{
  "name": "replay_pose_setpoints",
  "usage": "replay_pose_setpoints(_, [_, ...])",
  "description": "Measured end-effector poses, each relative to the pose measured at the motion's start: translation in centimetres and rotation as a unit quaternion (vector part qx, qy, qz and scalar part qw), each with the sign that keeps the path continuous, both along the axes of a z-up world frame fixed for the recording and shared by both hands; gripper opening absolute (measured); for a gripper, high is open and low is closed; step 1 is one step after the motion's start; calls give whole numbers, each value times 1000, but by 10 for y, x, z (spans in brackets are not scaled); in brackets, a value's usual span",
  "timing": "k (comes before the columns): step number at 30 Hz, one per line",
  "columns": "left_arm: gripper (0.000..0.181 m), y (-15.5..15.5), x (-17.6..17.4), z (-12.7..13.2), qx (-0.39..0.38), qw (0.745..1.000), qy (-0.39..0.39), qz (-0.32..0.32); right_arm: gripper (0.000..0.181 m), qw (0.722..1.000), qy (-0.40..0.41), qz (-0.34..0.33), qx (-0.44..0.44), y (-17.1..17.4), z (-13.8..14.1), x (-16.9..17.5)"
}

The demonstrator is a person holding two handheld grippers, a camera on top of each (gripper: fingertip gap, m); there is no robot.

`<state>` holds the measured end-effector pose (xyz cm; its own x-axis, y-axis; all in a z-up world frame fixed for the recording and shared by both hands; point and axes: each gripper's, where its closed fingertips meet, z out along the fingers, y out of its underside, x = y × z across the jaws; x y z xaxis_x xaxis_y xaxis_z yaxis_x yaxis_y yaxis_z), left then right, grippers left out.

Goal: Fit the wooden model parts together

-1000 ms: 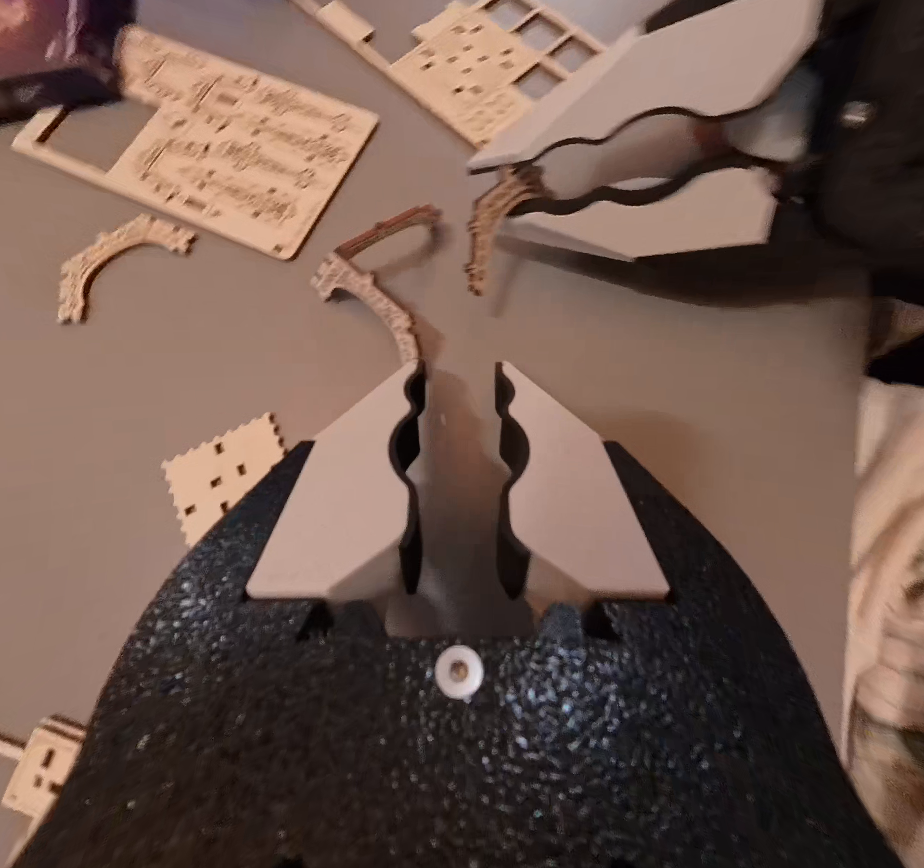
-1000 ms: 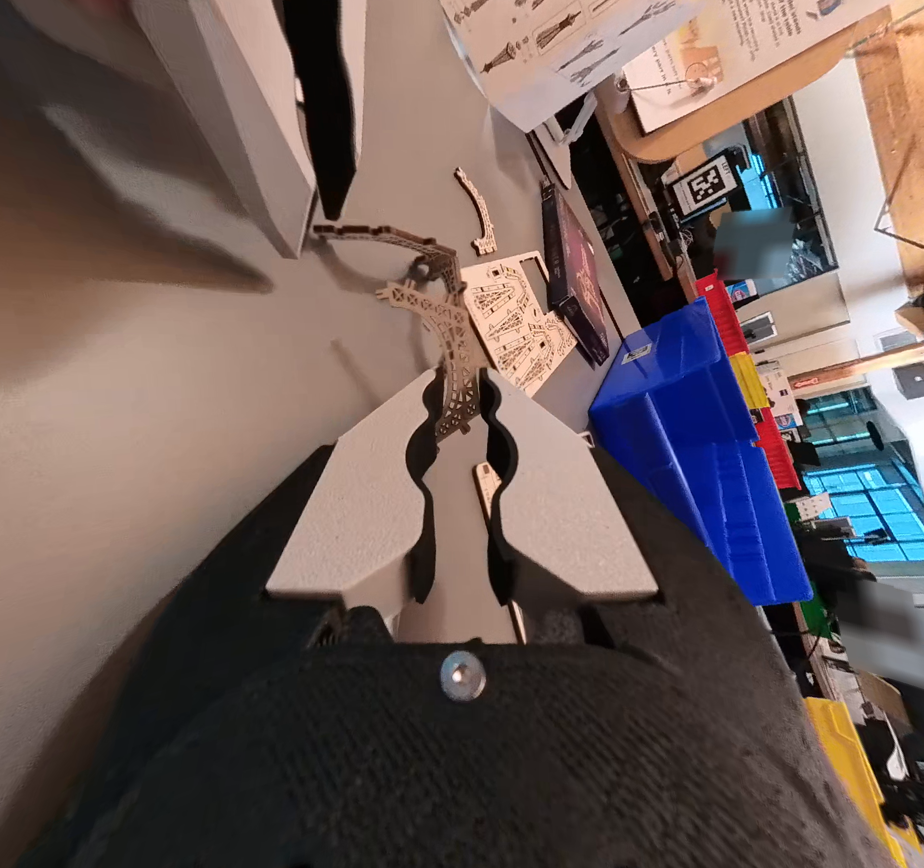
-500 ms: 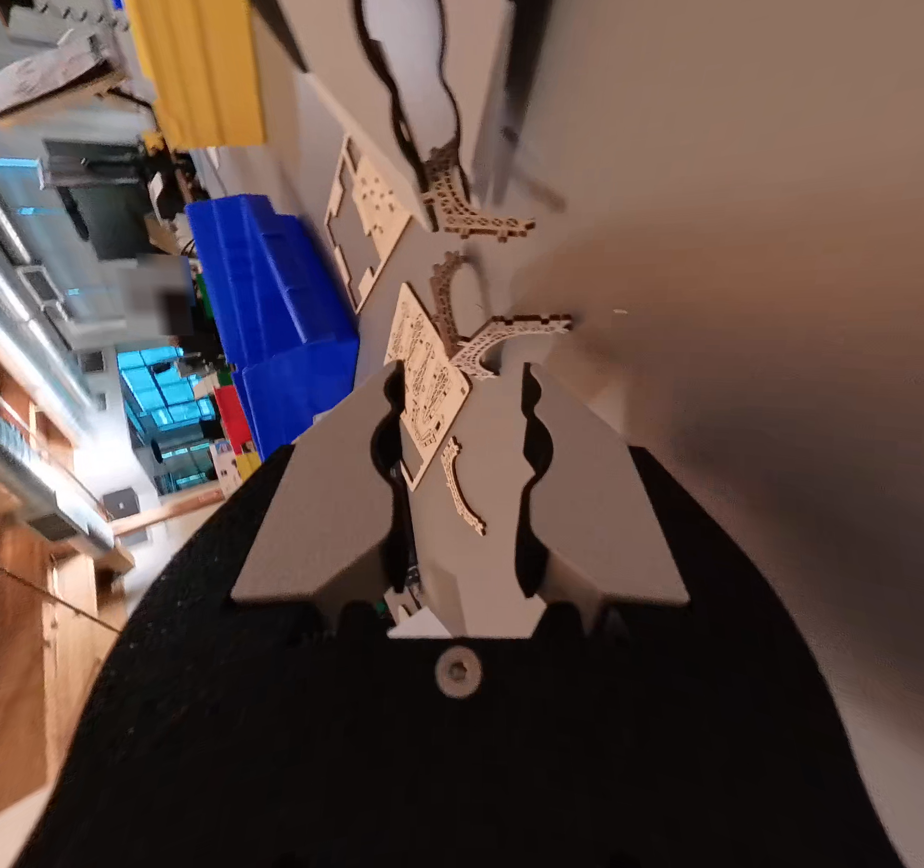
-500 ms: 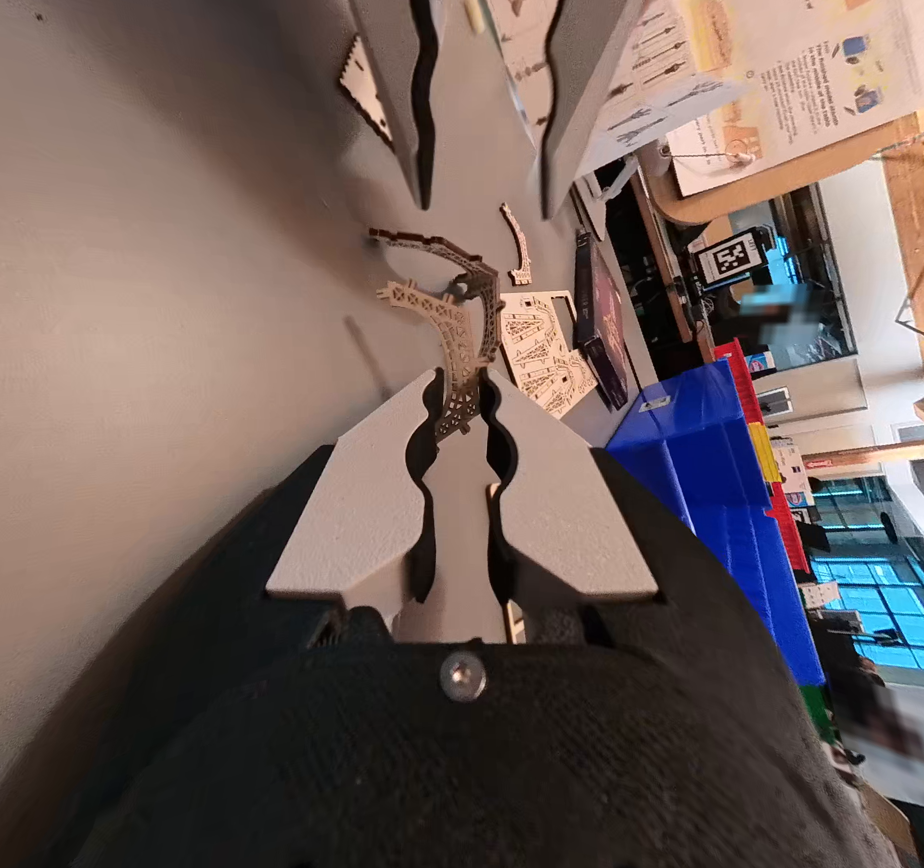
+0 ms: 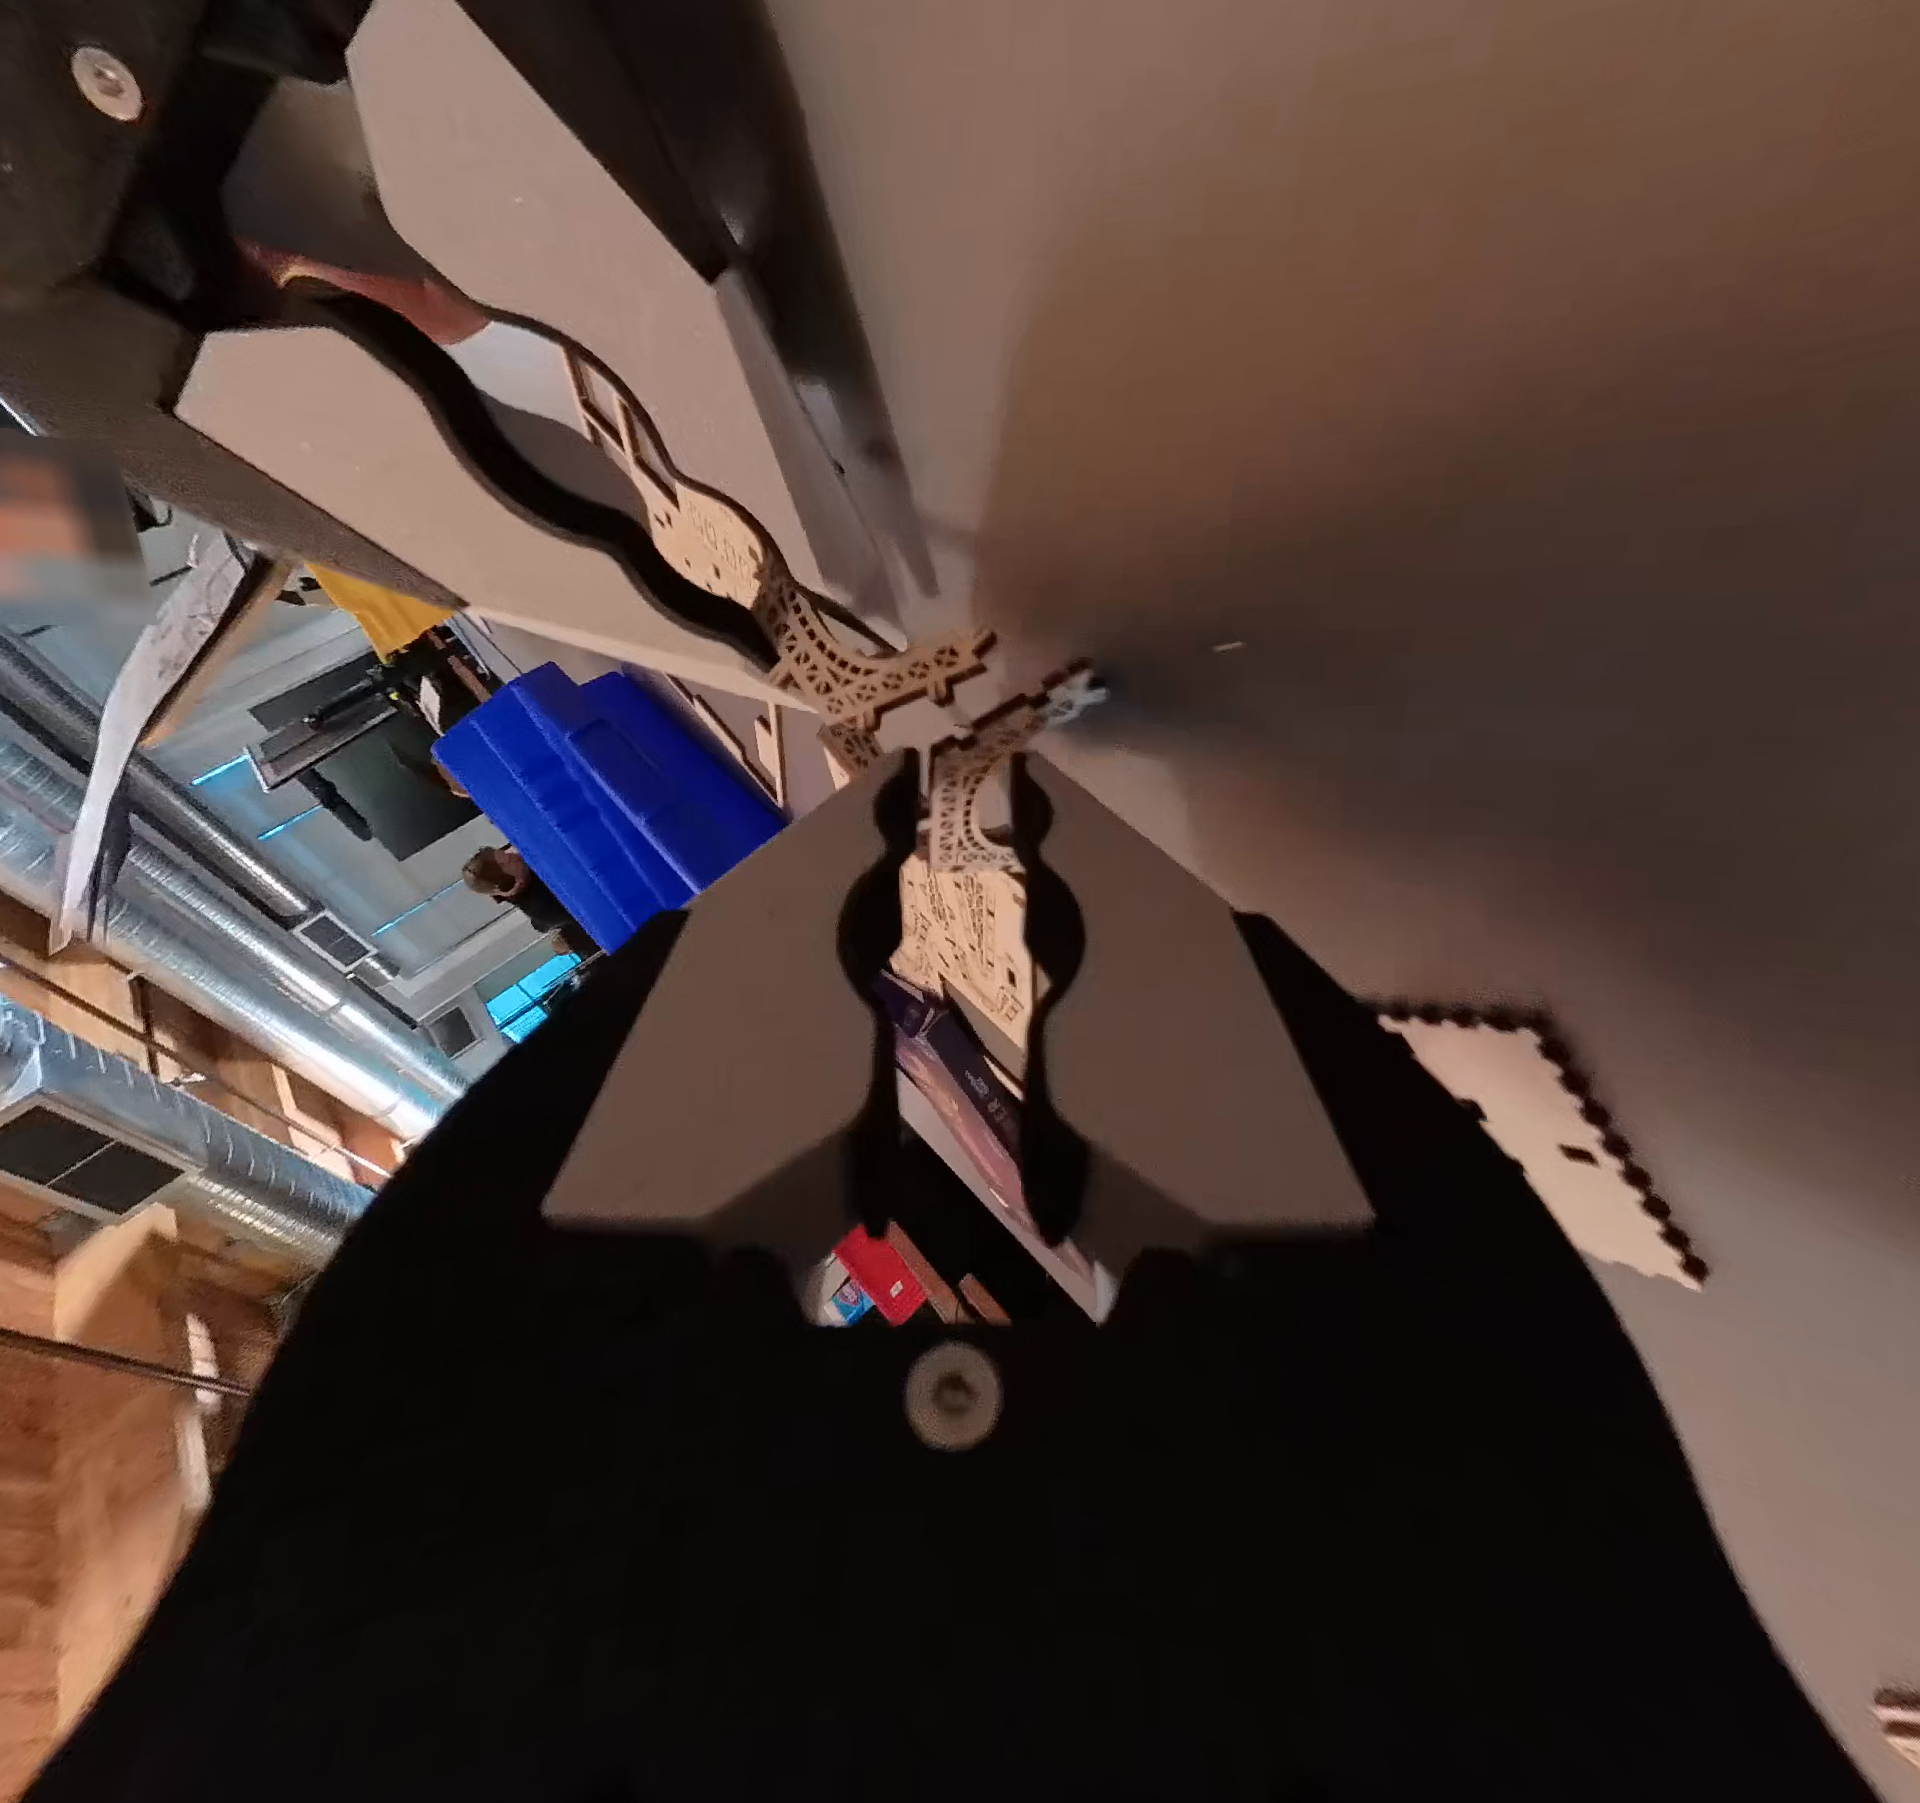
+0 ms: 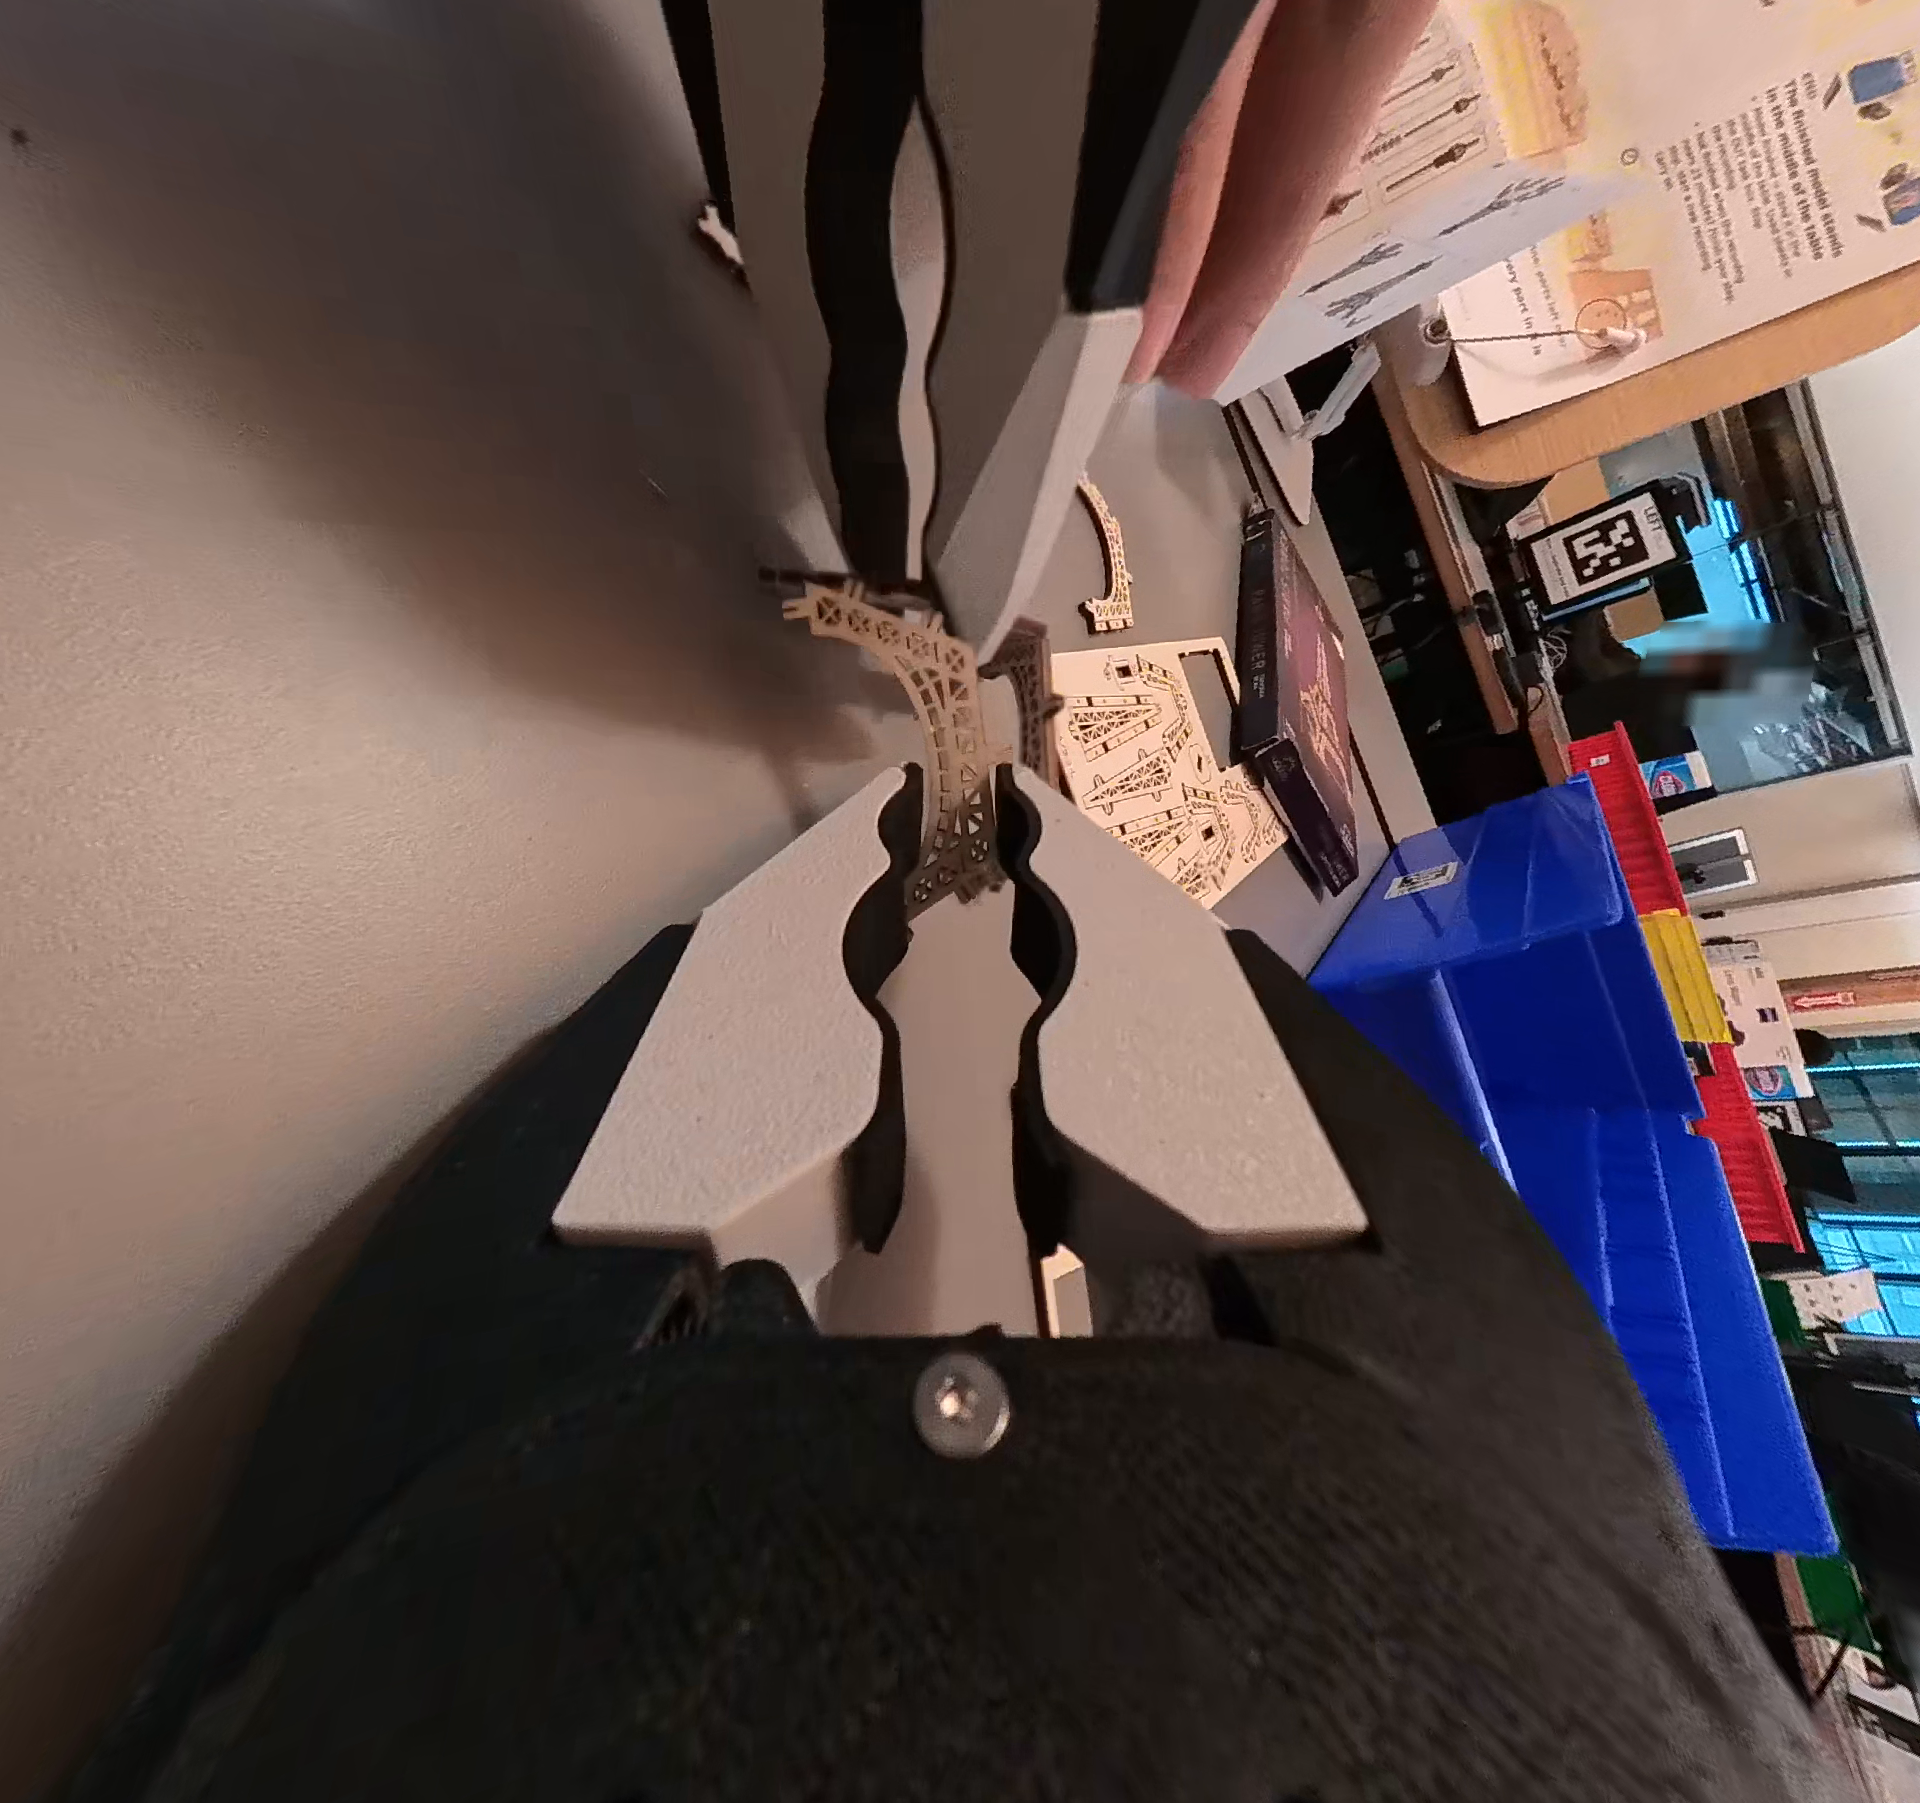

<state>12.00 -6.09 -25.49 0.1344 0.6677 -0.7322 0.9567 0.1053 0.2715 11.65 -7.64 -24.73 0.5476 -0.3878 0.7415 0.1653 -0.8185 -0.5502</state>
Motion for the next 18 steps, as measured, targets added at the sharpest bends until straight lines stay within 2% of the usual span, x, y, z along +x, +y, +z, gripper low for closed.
replay_pose_setpoints(5, [10,1,0,5,-7,997,49,58,12,1000,-10,0,-5,0,0,2])
replay_pose_setpoints(8, [10,9,-1,14,-12,984,127,124,12,1000,0,18,9,3,2,2])
replay_pose_setpoints(11, [9,22,-8,20,-6,959,219,178,12,996,22,67,54,15,10,-3])
replay_pose_setpoints(13, [9,34,-15,22,16,939,271,210,12,987,63,125,74,29,10,-13])
replay_pose_setpoints(18, [9,51,-33,37,41,899,366,236,12,961,133,220,99,57,15,-31])
